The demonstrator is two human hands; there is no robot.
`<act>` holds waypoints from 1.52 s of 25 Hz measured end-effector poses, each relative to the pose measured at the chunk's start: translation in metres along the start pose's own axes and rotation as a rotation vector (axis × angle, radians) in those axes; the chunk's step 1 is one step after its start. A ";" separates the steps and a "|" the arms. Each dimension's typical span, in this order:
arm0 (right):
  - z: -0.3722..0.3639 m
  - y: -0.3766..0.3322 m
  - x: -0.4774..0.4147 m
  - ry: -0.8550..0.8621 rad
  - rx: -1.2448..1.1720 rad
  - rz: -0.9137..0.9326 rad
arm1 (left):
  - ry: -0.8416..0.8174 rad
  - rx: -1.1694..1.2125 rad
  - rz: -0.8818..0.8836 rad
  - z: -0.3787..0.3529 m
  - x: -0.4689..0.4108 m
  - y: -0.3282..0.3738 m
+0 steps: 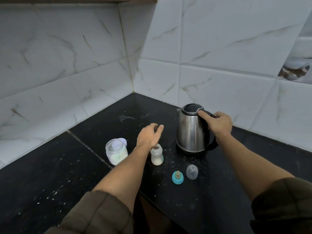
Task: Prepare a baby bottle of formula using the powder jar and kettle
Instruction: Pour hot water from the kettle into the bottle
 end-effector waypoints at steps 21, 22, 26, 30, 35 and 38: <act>-0.033 -0.106 0.024 -0.388 0.567 0.531 | -0.177 -0.145 0.095 0.001 0.002 -0.038; -0.034 -0.108 0.025 -0.380 0.593 0.554 | -0.174 -0.158 0.082 0.003 0.001 -0.037; -0.038 -0.121 0.030 -0.356 0.680 0.593 | -0.143 -0.200 0.045 0.007 -0.003 -0.031; -0.040 -0.134 0.033 -0.369 0.733 0.637 | -0.127 -0.234 0.022 0.015 -0.008 -0.026; -0.046 -0.145 0.039 -0.387 0.781 0.685 | -0.128 -0.287 0.011 0.021 -0.014 -0.023; -0.050 -0.149 0.044 -0.403 0.842 0.697 | -0.136 -0.300 0.007 0.022 -0.014 -0.025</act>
Point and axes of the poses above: each hand's wrist, its own x-axis away from the middle knuckle, its own z-axis out of the back of the hand, y = z × x, the point moved 1 cm from there along -x, towards the middle knuckle, and after that the axes turned 1 degree about -x, right-handed, at the moved point
